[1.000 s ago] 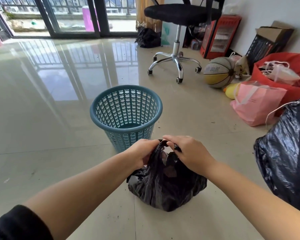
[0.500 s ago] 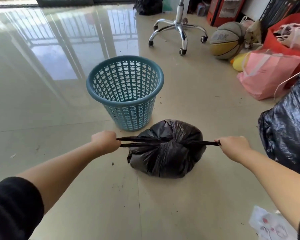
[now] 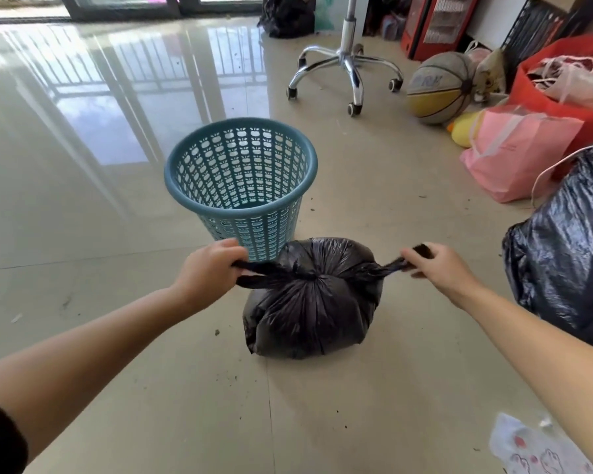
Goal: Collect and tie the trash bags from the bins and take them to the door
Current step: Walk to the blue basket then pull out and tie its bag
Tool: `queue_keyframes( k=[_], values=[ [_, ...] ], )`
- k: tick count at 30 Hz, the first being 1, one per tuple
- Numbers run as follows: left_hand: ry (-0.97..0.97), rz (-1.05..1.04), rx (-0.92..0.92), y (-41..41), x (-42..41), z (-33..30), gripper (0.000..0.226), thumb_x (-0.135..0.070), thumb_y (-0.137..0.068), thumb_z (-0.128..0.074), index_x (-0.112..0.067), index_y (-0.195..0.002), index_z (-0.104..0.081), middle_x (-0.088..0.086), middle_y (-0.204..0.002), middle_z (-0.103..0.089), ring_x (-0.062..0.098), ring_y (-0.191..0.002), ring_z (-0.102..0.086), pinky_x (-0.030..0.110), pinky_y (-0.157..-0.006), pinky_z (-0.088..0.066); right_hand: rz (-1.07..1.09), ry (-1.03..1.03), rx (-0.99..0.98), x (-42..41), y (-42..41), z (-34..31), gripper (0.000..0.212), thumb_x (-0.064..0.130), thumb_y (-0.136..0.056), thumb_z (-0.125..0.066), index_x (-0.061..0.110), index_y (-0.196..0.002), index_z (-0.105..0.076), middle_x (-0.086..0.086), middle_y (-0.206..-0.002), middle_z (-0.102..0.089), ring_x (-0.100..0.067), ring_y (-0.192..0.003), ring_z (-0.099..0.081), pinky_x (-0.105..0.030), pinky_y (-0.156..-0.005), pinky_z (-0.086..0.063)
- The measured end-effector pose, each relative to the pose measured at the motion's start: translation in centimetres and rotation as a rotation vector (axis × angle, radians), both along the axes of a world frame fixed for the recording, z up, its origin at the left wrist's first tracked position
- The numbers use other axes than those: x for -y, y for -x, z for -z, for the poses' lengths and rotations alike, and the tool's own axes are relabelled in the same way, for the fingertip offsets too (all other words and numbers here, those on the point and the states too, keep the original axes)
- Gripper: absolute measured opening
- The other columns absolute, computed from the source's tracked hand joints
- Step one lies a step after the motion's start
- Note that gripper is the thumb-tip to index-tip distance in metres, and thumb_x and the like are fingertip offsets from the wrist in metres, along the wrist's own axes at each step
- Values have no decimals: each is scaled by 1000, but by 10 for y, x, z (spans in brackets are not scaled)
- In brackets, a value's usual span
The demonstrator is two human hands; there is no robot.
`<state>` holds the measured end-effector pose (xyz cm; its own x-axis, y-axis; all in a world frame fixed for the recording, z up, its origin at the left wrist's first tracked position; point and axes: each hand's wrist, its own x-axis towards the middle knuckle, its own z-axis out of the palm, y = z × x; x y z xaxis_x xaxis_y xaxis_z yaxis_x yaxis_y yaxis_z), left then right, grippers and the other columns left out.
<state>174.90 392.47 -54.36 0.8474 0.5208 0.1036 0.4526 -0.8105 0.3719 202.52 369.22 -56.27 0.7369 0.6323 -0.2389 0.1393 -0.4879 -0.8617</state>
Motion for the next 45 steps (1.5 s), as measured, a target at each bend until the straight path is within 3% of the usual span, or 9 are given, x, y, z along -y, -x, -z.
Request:
queue_keyframes(
  k=[4,8,13,17,23,27,30,33,45],
  values=[
    [87,368,203,-47,41,-38,13,-7,-68,-49,-11,-72,-61,-7,-81,-50,20,-71,-52,34,-63,-48,-111,-315,-263,-48,36,-44,14,12,-92,-56,8,-80,-62,-3,-71,-63,-16,-69,-60,-29,-75,-53],
    [39,299,354,-78,68,-53,32,3,-74,-53,-10,-104,-54,5,-101,-50,21,-92,-50,37,-72,-48,-458,-158,-329,-69,64,-72,36,31,-99,-41,4,-106,-64,-7,-96,-70,-17,-92,-63,-35,-90,-48],
    [588,137,235,-86,56,-65,42,7,-76,-52,-8,-115,-51,3,-109,-57,18,-104,-56,34,-92,-49,-631,-96,-292,-62,77,-90,35,38,-95,-45,14,-76,-61,-3,-68,-62,-7,-64,-58,-15,-64,-43],
    [1002,273,-7,-82,50,-50,33,-11,-78,-56,-15,-110,-64,5,-110,-69,15,-106,-63,29,-99,-47,-671,-117,-304,-60,70,-90,22,19,-91,-59,13,-70,-56,0,-57,-49,-12,-56,-47,-19,-60,-41],
    [1314,148,191,-88,43,-25,13,-12,-92,-56,0,-88,-59,10,-71,-64,21,-70,-65,34,-89,-51,-588,-49,-89,-57,55,-71,16,20,-93,-57,12,-79,-58,14,-52,-44,-3,-48,-37,-16,-50,-31],
    [853,127,-2,-87,40,-2,28,-26,-92,-58,-7,-70,-55,-4,-55,-43,6,-49,-40,14,-52,-36,-634,106,411,-49,55,-28,24,31,-94,-53,23,-73,-45,10,-57,-44,-3,-48,-43,-17,-51,-32],
    [506,238,-116,-85,41,22,42,-36,-93,-54,-5,-65,-51,-3,-55,-40,7,-47,-34,18,-48,-30,-771,230,566,-44,58,6,22,35,-97,-45,16,-85,-44,-8,-77,-61,-25,-70,-56,-29,-60,-33],
    [447,262,-167,-84,40,40,43,-38,-96,-46,-12,-62,-44,-2,-55,-42,9,-49,-34,21,-50,-29,-832,338,632,-46,59,23,32,35,-99,-38,5,-104,-49,-16,-101,-64,-35,-92,-58,-38,-70,-37],
    [464,233,-374,-79,56,-3,35,-35,-97,-45,-15,-68,-43,-3,-62,-46,18,-62,-44,31,-58,-30,-1008,543,560,-46,65,-28,30,35,-101,-32,9,-102,-45,-14,-103,-63,-35,-95,-60,-38,-66,-38]
  ],
)
